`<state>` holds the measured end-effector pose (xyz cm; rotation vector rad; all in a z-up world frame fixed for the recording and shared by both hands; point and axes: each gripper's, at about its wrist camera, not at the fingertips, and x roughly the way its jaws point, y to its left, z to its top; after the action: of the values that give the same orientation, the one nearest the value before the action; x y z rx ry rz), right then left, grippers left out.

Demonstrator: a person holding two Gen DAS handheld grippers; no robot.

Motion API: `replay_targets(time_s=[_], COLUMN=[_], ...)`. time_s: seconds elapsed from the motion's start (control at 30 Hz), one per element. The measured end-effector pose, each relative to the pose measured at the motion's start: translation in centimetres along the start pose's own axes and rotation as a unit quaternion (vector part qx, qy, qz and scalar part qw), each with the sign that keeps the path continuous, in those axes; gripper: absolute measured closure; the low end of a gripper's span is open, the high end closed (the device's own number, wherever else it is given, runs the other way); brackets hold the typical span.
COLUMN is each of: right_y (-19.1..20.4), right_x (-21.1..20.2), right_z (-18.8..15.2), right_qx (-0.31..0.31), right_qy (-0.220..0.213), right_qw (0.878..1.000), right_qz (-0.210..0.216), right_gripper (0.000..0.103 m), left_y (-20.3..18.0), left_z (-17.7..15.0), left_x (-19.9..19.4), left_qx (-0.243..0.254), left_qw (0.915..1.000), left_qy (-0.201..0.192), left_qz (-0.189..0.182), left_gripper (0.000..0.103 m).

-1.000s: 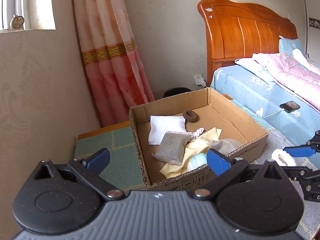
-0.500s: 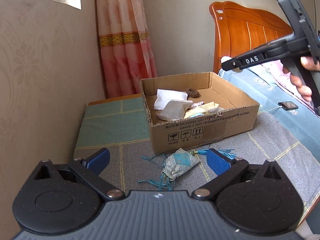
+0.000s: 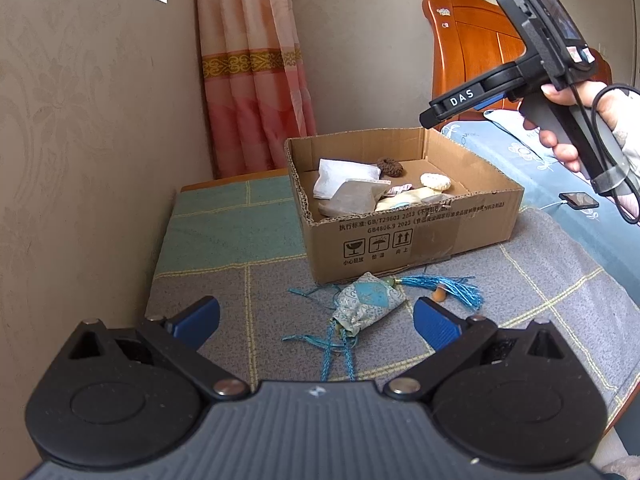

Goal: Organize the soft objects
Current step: 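Release the cream hair tie into the box with the right gripper, then move the right gripper to the patterned blue pouch and grasp it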

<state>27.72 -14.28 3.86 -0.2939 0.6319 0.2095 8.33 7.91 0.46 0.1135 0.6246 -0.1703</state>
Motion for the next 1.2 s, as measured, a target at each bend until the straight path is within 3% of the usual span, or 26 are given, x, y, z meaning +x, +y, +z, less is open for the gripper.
replay_targets(time_s=[0.33,0.5,0.77,1.03,1.2], right_y=[2.3,4.6,9.0,13.5,14.8], right_x=[-4.0,-5.1,-4.7,-3.2,-1.2], right_z=[-2.1,-3.6,-6.6,-9.7,-10.3], right_qx=[-0.015,-0.03,-0.043,-0.06,-0.056], right_qy=[-0.004,0.008,0.037,0.056,0.057], right_qw=[0.999,0.997,0.992,0.974,0.971], right_qz=[0.033,0.072,0.11,0.212,0.225], right_gripper=[0.002,0.002,0.002,0.002,0.002], left_y=[0.5,1.9,5.1,6.3,6.2], left_z=[-0.4,-0.9,-1.9,-2.4,-2.4], left_x=[0.4,0.9,1.5,1.1,1.4], left_qx=[-0.007,-0.028,-0.075,-0.092,-0.09], left_qw=[0.9999,0.9982,0.9912,0.9889,0.9893], left_qy=[0.01,0.029,0.052,0.054,0.058], left_qz=[0.011,0.045,0.096,0.103,0.099], left_gripper=[0.001,0.001,0.001,0.001,0.001])
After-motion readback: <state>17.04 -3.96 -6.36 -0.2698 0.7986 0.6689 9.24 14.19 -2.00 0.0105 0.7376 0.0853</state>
